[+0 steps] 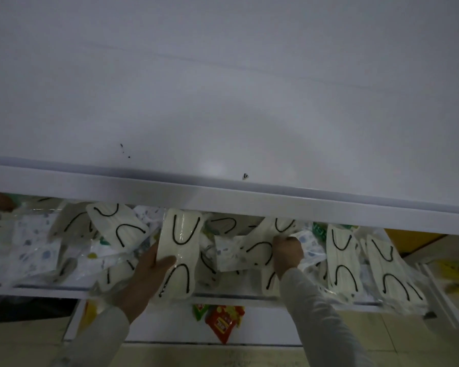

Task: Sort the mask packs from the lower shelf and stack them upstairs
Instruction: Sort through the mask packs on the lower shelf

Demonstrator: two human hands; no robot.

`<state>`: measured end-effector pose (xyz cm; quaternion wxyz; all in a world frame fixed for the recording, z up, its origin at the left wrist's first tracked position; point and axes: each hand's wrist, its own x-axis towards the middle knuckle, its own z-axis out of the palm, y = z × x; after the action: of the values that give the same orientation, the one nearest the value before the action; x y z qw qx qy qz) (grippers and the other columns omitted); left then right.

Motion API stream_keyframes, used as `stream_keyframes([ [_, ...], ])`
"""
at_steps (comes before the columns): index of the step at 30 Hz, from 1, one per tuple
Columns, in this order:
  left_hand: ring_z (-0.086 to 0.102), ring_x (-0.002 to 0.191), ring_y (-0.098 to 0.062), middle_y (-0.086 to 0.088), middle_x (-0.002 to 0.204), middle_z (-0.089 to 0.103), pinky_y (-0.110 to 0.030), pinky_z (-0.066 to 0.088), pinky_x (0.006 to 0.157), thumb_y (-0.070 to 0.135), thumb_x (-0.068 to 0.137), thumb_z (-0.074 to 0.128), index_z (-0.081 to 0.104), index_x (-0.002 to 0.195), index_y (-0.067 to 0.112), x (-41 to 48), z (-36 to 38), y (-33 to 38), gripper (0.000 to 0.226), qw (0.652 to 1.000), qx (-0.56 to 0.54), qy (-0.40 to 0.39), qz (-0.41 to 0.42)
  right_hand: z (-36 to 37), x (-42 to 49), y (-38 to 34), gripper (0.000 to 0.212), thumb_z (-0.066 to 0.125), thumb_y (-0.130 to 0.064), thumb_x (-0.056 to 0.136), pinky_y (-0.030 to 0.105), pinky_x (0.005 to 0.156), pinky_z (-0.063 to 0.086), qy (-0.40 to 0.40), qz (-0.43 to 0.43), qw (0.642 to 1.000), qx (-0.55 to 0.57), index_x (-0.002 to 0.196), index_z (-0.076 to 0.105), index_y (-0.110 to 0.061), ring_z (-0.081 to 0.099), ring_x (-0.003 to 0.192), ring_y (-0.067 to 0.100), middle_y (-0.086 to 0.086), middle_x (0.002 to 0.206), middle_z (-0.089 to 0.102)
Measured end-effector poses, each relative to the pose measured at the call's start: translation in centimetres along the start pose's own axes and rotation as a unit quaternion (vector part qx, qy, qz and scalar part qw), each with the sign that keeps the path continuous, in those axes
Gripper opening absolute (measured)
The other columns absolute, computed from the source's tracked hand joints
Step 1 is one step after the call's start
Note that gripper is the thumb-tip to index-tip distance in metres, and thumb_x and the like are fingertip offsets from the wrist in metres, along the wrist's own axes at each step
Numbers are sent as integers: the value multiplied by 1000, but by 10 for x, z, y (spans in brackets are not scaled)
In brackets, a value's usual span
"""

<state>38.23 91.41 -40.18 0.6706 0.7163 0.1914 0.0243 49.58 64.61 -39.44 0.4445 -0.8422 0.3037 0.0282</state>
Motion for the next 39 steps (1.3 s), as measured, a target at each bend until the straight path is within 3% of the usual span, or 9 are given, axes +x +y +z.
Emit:
stream_keyframes([
  [6, 56, 110, -9, 12, 120, 60, -35, 43, 98, 16, 88, 61, 45, 136, 28, -2, 15, 12, 52, 1000, -10, 8, -23, -17, -14, -21, 26, 48, -31, 72, 39, 80, 48, -46, -71, 989, 124, 82, 54, -8, 57, 83, 29, 9, 80, 59],
  [9, 52, 103, -10, 9, 115, 56, -29, 35, 92, 8, 93, 52, 43, 130, 28, -6, 34, 28, 44, 998, -47, 21, -37, -24, -42, -36, 8, 53, -7, 81, 21, 58, 45, -141, -94, 970, 173, 76, 57, -11, 55, 64, 14, -4, 63, 59],
  [11, 50, 110, -20, -1, 121, 56, -30, 36, 92, 6, 94, 49, 45, 131, 22, -10, 51, 41, 40, 995, -78, 28, -54, -23, -58, -43, 24, 54, 1, 80, 19, 49, 37, -217, -116, 959, 139, 63, 49, -15, 46, 56, 10, -12, 50, 51],
  [13, 45, 122, -25, -1, 128, 51, -33, 35, 99, 18, 97, 47, 45, 132, 20, -14, 66, 53, 35, 986, -140, 42, -86, -21, -78, -51, 5, 58, -16, 73, 18, 55, 38, -245, -163, 952, 81, 75, 55, -13, 51, 67, 15, -5, 67, 59],
  [17, 42, 128, -26, 2, 140, 43, -44, 31, 111, 55, 81, 60, 36, 144, 19, -22, 84, 70, 77, 953, -259, 72, -142, -24, -103, -61, 42, 56, -11, 90, 11, 77, 31, -245, -270, 931, -25, 130, 47, -2, 52, 114, 21, 5, 119, 54],
  [23, 59, 81, -20, -9, 101, 62, -27, 47, 63, 8, 86, 66, 53, 126, 5, -47, 82, 95, 42, 977, -183, 56, -92, -47, -133, -70, 50, 63, -30, 83, 17, 76, 30, -200, -366, 906, -74, 121, 56, 2, 56, 103, 25, 19, 115, 60],
  [29, 60, 105, -30, -13, 125, 59, -38, 51, 82, 8, 88, 64, 51, 131, 9, -72, 60, 126, 45, 940, -316, 107, -70, -72, -166, -64, 68, 83, -28, 71, 32, 89, 52, -197, -209, 950, 125, 128, 49, -12, 57, 101, 16, 3, 118, 57],
  [33, 62, 96, -29, -12, 115, 63, -35, 56, 70, 5, 89, 61, 54, 127, 7, -96, 48, 143, 39, 921, -372, 114, -36, -70, -205, -54, 67, 85, -26, 53, 48, 87, 55, -310, -82, 885, 338, 113, 64, -3, 68, 97, 32, 15, 108, 70],
  [39, 66, 92, -29, -15, 103, 68, -40, 56, 77, 6, 85, 57, 64, 105, 5, -133, -26, 162, 20, 917, -395, 45, -27, -122, -232, -75, 39, 77, -14, 64, 31, 64, 55, -305, -268, 892, 200, 102, 68, -9, 68, 77, 19, 9, 92, 71],
])
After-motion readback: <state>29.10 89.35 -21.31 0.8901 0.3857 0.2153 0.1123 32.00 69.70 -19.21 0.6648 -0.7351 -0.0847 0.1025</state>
